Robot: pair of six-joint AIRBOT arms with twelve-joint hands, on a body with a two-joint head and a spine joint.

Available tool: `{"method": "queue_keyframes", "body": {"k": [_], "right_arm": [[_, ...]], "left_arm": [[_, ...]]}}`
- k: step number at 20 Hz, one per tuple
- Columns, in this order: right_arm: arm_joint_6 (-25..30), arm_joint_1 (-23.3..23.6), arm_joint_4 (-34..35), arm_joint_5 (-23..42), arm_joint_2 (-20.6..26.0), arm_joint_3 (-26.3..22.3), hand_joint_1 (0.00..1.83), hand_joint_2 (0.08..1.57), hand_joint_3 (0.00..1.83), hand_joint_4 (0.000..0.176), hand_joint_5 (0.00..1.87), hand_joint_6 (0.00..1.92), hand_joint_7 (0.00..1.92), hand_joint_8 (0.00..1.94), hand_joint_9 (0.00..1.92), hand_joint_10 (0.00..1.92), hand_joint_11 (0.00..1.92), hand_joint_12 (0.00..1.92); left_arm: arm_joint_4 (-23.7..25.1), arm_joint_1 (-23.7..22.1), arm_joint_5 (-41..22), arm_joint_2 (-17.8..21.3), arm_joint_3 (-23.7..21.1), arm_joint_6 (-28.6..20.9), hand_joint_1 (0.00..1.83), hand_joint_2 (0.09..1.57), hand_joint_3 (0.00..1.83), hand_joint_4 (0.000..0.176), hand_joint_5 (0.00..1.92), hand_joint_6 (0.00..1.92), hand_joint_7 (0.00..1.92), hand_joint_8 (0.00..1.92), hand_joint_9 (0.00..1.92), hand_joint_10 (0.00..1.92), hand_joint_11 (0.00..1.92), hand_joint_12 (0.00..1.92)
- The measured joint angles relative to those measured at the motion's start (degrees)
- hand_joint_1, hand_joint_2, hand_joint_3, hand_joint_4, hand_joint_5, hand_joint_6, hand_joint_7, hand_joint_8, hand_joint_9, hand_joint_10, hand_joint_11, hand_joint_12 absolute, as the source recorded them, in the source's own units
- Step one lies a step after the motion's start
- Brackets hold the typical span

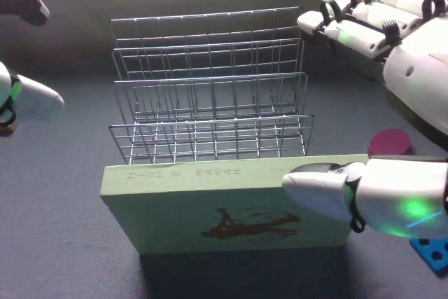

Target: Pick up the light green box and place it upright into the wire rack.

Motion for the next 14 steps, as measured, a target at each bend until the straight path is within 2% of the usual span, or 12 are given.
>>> {"method": "queue_keyframes", "body": {"k": [1, 2, 5, 7, 8, 11, 12, 14], "right_arm": [[-1.92, 1.03, 1.99, -0.13, -0.96, 0.07, 0.14, 0.96, 0.01, 0.000, 0.12, 0.00, 0.11, 0.00, 0.10, 0.01, 0.00, 0.68], [-4.72, 2.29, 5.62, -0.07, -2.89, 0.50, 0.24, 0.94, 0.00, 0.000, 0.10, 0.00, 0.11, 0.00, 0.10, 0.00, 0.00, 0.67], [-7.37, 3.74, 13.88, 0.02, -7.80, 3.23, 0.42, 0.92, 0.00, 0.000, 0.09, 0.00, 0.10, 0.00, 0.10, 0.00, 0.00, 0.67], [-9.09, 5.01, 16.48, -0.52, -10.80, 5.70, 0.47, 0.92, 0.00, 0.000, 0.09, 0.00, 0.10, 0.00, 0.10, 0.00, 0.00, 0.67], [-10.01, 5.20, 17.99, -1.46, -13.49, 8.11, 0.56, 0.93, 0.00, 0.000, 0.09, 0.00, 0.10, 0.00, 0.09, 0.00, 0.00, 0.63], [-10.40, 5.84, 21.55, -2.49, -17.46, 12.24, 0.62, 0.93, 0.00, 0.000, 0.09, 0.00, 0.08, 0.00, 0.07, 0.00, 0.00, 0.62], [-11.10, 7.06, 24.74, -2.75, -19.56, 14.67, 0.65, 0.91, 0.00, 0.000, 0.08, 0.00, 0.06, 0.00, 0.06, 0.00, 0.00, 0.59], [-11.26, 7.21, 26.08, -2.95, -21.59, 16.59, 0.66, 0.90, 0.00, 0.000, 0.07, 0.00, 0.03, 0.00, 0.04, 0.00, 0.00, 0.57]], "left_arm": [[-0.04, 0.00, 0.22, 0.00, 0.00, 0.02, 0.25, 1.07, 0.01, 0.000, 0.14, 0.00, 0.11, 0.00, 0.09, 0.00, 0.00, 0.48], [-0.07, 0.00, 0.28, 0.00, 0.00, 0.04, 0.25, 1.06, 0.01, 0.000, 0.14, 0.00, 0.11, 0.00, 0.09, 0.00, 0.00, 0.48], [-0.02, 0.00, 0.55, 0.00, -0.02, 0.22, 0.23, 1.07, 0.01, 0.000, 0.13, 0.00, 0.10, 0.00, 0.10, 0.00, 0.00, 0.48], [-0.04, 0.00, 0.72, 0.00, -0.02, 0.22, 0.23, 1.07, 0.01, 0.000, 0.12, 0.00, 0.10, 0.00, 0.10, 0.00, 0.00, 0.48], [-0.15, -0.13, 0.76, 0.00, -0.02, 0.46, 0.26, 1.07, 0.01, 0.000, 0.12, 0.00, 0.10, 0.00, 0.10, 0.00, 0.00, 0.48], [-0.11, -0.96, 1.46, 0.00, -0.04, 1.31, 0.28, 1.06, 0.00, 0.000, 0.12, 0.00, 0.11, 0.00, 0.09, 0.00, 0.00, 0.47], [0.02, -1.40, 1.62, 0.00, -0.26, 1.51, 0.04, 1.15, 0.02, 0.000, 0.11, 0.00, 0.07, 0.00, 0.05, 0.00, 0.00, 0.38], [0.00, -1.49, 1.57, 0.00, -0.37, 1.51, 0.02, 1.18, 0.01, 0.000, 0.08, 0.00, 0.02, 0.00, 0.02, 0.00, 0.00, 0.30]]}}
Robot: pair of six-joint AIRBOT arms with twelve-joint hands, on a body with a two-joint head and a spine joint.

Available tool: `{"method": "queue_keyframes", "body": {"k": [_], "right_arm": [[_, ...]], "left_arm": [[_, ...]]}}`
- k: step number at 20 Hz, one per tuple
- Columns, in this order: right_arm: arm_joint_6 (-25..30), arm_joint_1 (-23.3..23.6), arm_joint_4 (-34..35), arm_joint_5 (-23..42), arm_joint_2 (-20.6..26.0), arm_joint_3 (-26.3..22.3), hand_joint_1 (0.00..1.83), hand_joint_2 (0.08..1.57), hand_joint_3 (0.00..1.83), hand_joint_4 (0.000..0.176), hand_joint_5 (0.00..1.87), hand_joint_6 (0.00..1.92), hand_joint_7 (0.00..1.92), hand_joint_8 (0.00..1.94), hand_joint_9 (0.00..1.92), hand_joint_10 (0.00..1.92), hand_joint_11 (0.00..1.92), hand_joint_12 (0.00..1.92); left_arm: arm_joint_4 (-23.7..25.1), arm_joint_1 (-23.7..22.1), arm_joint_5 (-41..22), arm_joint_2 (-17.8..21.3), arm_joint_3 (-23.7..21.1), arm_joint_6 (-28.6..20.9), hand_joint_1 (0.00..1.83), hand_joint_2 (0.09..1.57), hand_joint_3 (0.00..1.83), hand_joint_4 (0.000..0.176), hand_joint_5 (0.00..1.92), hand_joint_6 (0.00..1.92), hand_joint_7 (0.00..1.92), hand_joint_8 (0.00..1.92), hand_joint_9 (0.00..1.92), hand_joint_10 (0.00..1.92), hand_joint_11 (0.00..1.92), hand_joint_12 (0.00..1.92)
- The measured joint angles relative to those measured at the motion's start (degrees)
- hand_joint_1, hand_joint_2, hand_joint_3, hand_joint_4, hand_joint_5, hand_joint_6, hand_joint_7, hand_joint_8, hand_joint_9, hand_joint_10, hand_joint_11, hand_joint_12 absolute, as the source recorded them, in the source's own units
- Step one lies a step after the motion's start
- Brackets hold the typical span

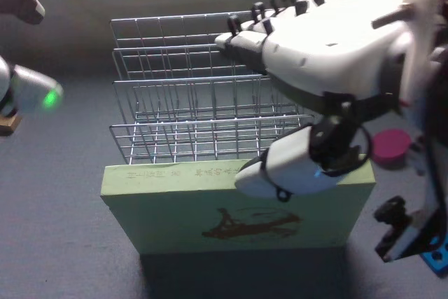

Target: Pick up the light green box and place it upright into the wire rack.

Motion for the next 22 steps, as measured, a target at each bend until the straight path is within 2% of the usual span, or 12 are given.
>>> {"method": "queue_keyframes", "body": {"k": [1, 2, 4, 6, 9, 10, 18, 22], "right_arm": [[0.00, 0.00, 0.50, -0.07, -0.79, 0.59, 0.66, 0.90, 0.00, 0.000, 0.07, 0.00, 0.03, 0.00, 0.04, 0.00, 0.00, 0.57], [0.02, 0.00, 0.59, 0.13, -2.19, 1.31, 0.69, 0.89, 0.00, 0.000, 0.07, 0.00, 0.03, 0.00, 0.04, 0.00, 0.00, 0.56], [0.02, 0.02, 1.05, 0.48, -3.48, 1.86, 0.72, 0.87, 0.00, 0.000, 0.08, 0.00, 0.06, 0.01, 0.05, 0.00, 0.00, 0.56], [0.00, 0.07, 3.30, 0.76, -4.31, 1.97, 0.73, 0.86, 0.00, 0.000, 0.09, 0.00, 0.08, 0.01, 0.06, 0.00, 0.00, 0.65], [-0.24, 0.00, 6.51, 1.53, -5.03, 2.95, 0.74, 0.85, 0.00, 0.000, 0.09, 0.00, 0.07, 0.00, 0.06, 0.00, 0.00, 0.65], [-0.35, -0.24, 6.91, 1.75, -5.05, 3.28, 0.74, 0.85, 0.00, 0.000, 0.09, 0.00, 0.07, 0.00, 0.07, 0.00, 0.00, 0.65], [-3.10, -4.42, 9.44, 3.32, -7.76, 7.23, 0.74, 0.87, 0.00, 0.000, 0.12, 0.00, 0.10, 0.00, 0.10, 0.01, 0.00, 0.72], [-4.24, -5.38, 8.20, 3.45, -8.52, 7.93, 0.74, 0.87, 0.00, 0.000, 0.14, 0.01, 0.12, 0.01, 0.11, 0.01, 0.00, 0.76]], "left_arm": [[-0.11, 0.00, -0.02, 0.00, -0.02, -0.02, 0.02, 1.18, 0.01, 0.000, 0.08, 0.00, 0.02, 0.00, 0.02, 0.00, 0.00, 0.30], [0.02, -0.07, 0.13, 0.00, -0.37, -0.02, 0.21, 1.11, 0.00, 0.000, 0.08, 0.01, 0.03, 0.01, 0.02, 0.01, 0.00, 0.24], [-0.31, -0.07, -0.07, 0.00, -0.61, 0.02, 0.30, 1.05, 0.00, 0.000, 0.14, 0.01, 0.09, 0.01, 0.07, 0.01, 0.00, 0.40], [-0.31, -0.07, 0.09, 0.00, -0.59, -0.02, 0.27, 1.05, 0.00, 0.000, 0.14, 0.00, 0.10, 0.00, 0.08, 0.01, 0.00, 0.45], [-0.35, -0.07, 0.11, 0.00, -0.59, -0.02, 0.24, 1.05, 0.00, 0.000, 0.11, 0.00, 0.09, 0.00, 0.08, 0.00, 0.00, 0.40], [-0.28, -0.07, 0.13, 0.00, -0.59, -0.02, 0.19, 1.06, 0.00, 0.000, 0.10, 0.00, 0.08, 0.00, 0.08, 0.00, 0.00, 0.39], [-0.33, -0.07, 0.44, 0.00, -0.59, -0.02, 0.24, 1.05, 0.00, 0.000, 0.11, 0.00, 0.10, 0.00, 0.09, 0.00, 0.00, 0.43], [-0.33, -0.07, 0.44, 0.00, -0.59, -0.02, 0.23, 1.07, 0.01, 0.000, 0.11, 0.00, 0.09, 0.00, 0.09, 0.00, 0.00, 0.42]]}}
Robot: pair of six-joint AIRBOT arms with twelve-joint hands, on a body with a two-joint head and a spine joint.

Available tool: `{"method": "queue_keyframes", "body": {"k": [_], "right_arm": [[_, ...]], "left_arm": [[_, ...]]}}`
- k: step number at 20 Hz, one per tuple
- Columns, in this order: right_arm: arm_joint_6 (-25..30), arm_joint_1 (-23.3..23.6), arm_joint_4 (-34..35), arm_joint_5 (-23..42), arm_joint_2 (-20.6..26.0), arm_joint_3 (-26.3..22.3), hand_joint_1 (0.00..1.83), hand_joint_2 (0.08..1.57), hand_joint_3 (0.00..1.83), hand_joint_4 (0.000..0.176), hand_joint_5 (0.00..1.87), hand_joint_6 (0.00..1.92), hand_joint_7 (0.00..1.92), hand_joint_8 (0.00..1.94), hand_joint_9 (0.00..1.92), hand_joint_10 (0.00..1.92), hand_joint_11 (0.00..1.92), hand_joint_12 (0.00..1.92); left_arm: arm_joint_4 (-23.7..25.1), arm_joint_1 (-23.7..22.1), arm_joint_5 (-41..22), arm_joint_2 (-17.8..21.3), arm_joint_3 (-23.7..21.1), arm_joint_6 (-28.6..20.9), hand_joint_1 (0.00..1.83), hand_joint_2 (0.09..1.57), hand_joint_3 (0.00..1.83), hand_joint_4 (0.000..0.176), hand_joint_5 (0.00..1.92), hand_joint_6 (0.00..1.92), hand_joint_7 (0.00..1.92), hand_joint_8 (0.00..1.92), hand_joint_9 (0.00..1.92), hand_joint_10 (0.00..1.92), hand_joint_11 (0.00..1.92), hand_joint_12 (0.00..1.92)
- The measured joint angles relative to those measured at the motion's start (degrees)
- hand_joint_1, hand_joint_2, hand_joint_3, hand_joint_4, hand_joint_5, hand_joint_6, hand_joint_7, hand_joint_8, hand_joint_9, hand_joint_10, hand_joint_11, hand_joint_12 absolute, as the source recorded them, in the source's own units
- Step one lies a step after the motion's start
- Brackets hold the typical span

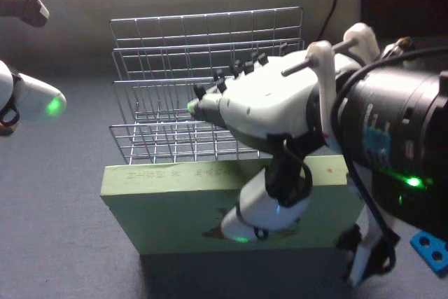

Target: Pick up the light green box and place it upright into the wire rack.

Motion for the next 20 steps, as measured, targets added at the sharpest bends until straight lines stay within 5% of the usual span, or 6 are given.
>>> {"method": "queue_keyframes", "body": {"k": [13, 20], "right_arm": [[0.74, -0.48, -2.95, 0.13, -0.92, 0.52, 0.80, 0.90, 0.00, 0.000, 0.41, 0.02, 0.41, 0.01, 0.34, 0.01, 0.00, 1.08], [1.09, -1.07, -4.15, 0.22, -0.92, 0.52, 1.00, 1.02, 0.00, 0.000, 0.73, 0.02, 0.82, 0.02, 0.82, 0.06, 0.46, 1.11]], "left_arm": [[-0.02, 0.00, 0.50, 0.00, 0.00, 0.26, 0.19, 1.08, 0.01, 0.000, 0.11, 0.00, 0.09, 0.00, 0.09, 0.00, 0.00, 0.43], [-0.02, -0.11, 0.83, 0.00, 0.00, 0.48, 0.16, 1.08, 0.01, 0.000, 0.11, 0.00, 0.09, 0.00, 0.09, 0.00, 0.00, 0.42]]}}
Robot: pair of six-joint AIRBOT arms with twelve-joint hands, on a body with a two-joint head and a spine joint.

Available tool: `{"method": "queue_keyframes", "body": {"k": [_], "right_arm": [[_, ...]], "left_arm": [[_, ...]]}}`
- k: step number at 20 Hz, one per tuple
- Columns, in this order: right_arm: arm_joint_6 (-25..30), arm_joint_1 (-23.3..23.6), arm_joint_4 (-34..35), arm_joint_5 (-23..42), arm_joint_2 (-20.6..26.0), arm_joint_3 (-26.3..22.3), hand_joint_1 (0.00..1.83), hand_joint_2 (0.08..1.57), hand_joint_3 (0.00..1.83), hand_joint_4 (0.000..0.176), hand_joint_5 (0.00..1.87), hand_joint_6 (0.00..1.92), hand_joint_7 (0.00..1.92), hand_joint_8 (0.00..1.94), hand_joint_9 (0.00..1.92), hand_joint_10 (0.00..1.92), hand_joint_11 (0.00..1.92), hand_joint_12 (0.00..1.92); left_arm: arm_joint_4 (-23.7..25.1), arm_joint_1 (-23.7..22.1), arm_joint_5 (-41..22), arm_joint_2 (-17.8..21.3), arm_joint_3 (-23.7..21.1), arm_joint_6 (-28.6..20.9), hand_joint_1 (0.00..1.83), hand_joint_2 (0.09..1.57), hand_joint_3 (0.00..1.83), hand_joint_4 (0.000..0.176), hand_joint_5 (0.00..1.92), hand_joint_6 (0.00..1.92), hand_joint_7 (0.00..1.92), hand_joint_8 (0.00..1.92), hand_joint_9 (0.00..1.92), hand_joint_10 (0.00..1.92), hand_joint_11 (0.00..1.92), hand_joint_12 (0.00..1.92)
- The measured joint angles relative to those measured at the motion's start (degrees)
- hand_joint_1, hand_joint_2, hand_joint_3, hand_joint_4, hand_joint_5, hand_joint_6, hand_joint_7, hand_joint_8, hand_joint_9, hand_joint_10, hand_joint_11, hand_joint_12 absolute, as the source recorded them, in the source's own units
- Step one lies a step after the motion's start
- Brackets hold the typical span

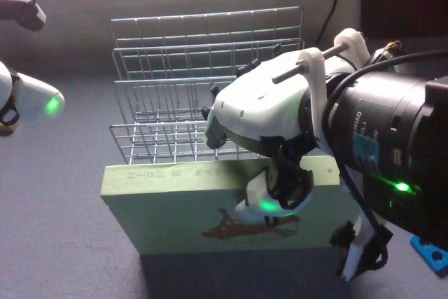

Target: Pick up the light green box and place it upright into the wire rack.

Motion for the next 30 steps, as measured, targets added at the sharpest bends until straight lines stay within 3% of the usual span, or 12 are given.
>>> {"method": "queue_keyframes", "body": {"k": [1, 2, 3, 4, 6, 8, 9, 11, 24, 26, 28, 30], "right_arm": [[0.13, -0.37, -0.02, -0.11, 0.00, 0.00, 1.04, 1.04, 0.00, 0.000, 0.83, 0.04, 0.91, 0.02, 0.92, 0.08, 0.58, 1.13], [0.13, -0.48, 0.02, -0.20, 0.00, 0.00, 1.13, 1.08, 0.00, 0.000, 0.99, 0.72, 1.03, 0.03, 1.03, 0.11, 0.70, 1.18], [0.13, -0.48, 0.00, -0.20, 0.00, 0.00, 1.22, 1.09, 0.00, 0.000, 1.03, 0.94, 1.04, 0.61, 1.09, 0.16, 0.78, 1.22], [0.17, -0.48, -0.15, -0.17, 0.00, 0.00, 1.22, 1.09, 0.00, 0.011, 1.03, 0.94, 1.05, 0.81, 1.11, 0.35, 0.83, 1.26], [0.20, -0.48, -0.22, -0.15, 0.00, 0.00, 1.26, 1.07, 0.00, 0.000, 1.03, 0.78, 1.14, 0.90, 1.14, 0.76, 0.95, 1.32], [0.20, -0.44, -0.24, -0.11, 0.00, 0.00, 1.27, 1.07, 0.00, 0.000, 1.01, 0.78, 1.13, 0.95, 1.05, 0.96, 0.95, 1.39], [0.22, -0.42, -0.26, -0.13, 0.02, -0.02, 1.36, 1.10, 0.01, 0.000, 0.93, 0.84, 1.05, 0.96, 0.95, 1.24, 0.94, 1.41], [0.20, 0.22, -1.03, -0.11, 0.70, -0.48, 1.27, 1.09, 0.00, 0.000, 0.98, 0.82, 1.11, 0.98, 1.01, 1.07, 0.95, 1.43], [-4.50, 15.30, -0.87, -1.31, 3.87, -2.51, 1.26, 1.09, 0.00, 0.000, 0.98, 0.85, 1.11, 0.98, 1.03, 1.03, 0.91, 1.38], [-5.31, 16.31, -0.46, -1.25, 3.10, -0.87, 1.37, 1.12, 0.00, 0.000, 0.87, 0.91, 1.00, 1.01, 0.94, 1.29, 0.91, 1.35], [-5.70, 16.74, -0.48, -1.07, 2.45, 1.07, 1.27, 1.09, 0.00, 0.000, 0.96, 0.87, 1.10, 0.99, 1.04, 1.02, 0.93, 1.33], [-6.47, 16.87, -0.55, -1.05, 1.46, 3.17, 1.27, 1.09, 0.00, 0.000, 0.95, 0.87, 1.11, 0.98, 1.06, 1.00, 0.93, 1.33]], "left_arm": [[-0.02, -0.17, 0.04, 0.00, 0.00, 0.00, 0.15, 1.09, 0.01, 0.000, 0.11, 0.00, 0.09, 0.00, 0.09, 0.00, 0.00, 0.42], [-0.02, -0.24, 0.07, 0.00, 0.00, 0.00, 0.15, 1.09, 0.01, 0.000, 0.11, 0.00, 0.09, 0.00, 0.09, 0.00, 0.00, 0.42], [0.04, -0.24, 0.02, 0.00, 0.00, 0.00, 0.15, 1.10, 0.01, 0.000, 0.11, 0.00, 0.09, 0.00, 0.09, 0.00, 0.00, 0.42], [-0.02, -0.24, 0.07, 0.00, 0.00, 0.00, 0.15, 1.10, 0.01, 0.000, 0.11, 0.00, 0.09, 0.00, 0.09, 0.00, 0.00, 0.42], [0.00, -0.24, 0.11, 0.00, 0.00, 0.00, 0.16, 1.09, 0.01, 0.000, 0.11, 0.00, 0.09, 0.00, 0.09, 0.00, 0.00, 0.42], [-0.04, -0.24, 0.11, 0.00, 0.00, 0.00, 0.20, 1.07, 0.00, 0.000, 0.11, 0.00, 0.09, 0.00, 0.09, 0.00, 0.00, 0.41], [-0.04, -0.24, 0.17, 0.00, 0.00, -0.02, 0.22, 1.06, 0.00, 0.000, 0.11, 0.00, 0.09, 0.00, 0.09, 0.00, 0.00, 0.41], [-0.02, -0.24, 0.20, 0.00, 0.00, 0.00, 0.22, 1.06, 0.00, 0.000, 0.11, 0.00, 0.09, 0.00, 0.09, 0.00, 0.00, 0.42], [-0.42, -0.72, 1.44, 0.09, 0.94, 2.01, 0.19, 1.10, 0.00, 0.000, 0.11, 0.00, 0.09, 0.00, 0.09, 0.00, 0.00, 0.42], [0.17, -1.31, 2.14, 0.26, 1.38, 2.54, 0.21, 1.07, 0.00, 0.000, 0.11, 0.00, 0.09, 0.00, 0.09, 0.00, 0.00, 0.42], [0.83, -1.31, 2.60, 0.31, 1.49, 2.54, 0.21, 1.07, 0.00, 0.000, 0.11, 0.00, 0.09, 0.00, 0.09, 0.00, 0.00, 0.42], [0.85, -1.31, 2.93, 0.31, 1.62, 2.54, 0.22, 1.07, 0.00, 0.000, 0.11, 0.00, 0.09, 0.00, 0.09, 0.00, 0.00, 0.42]]}}
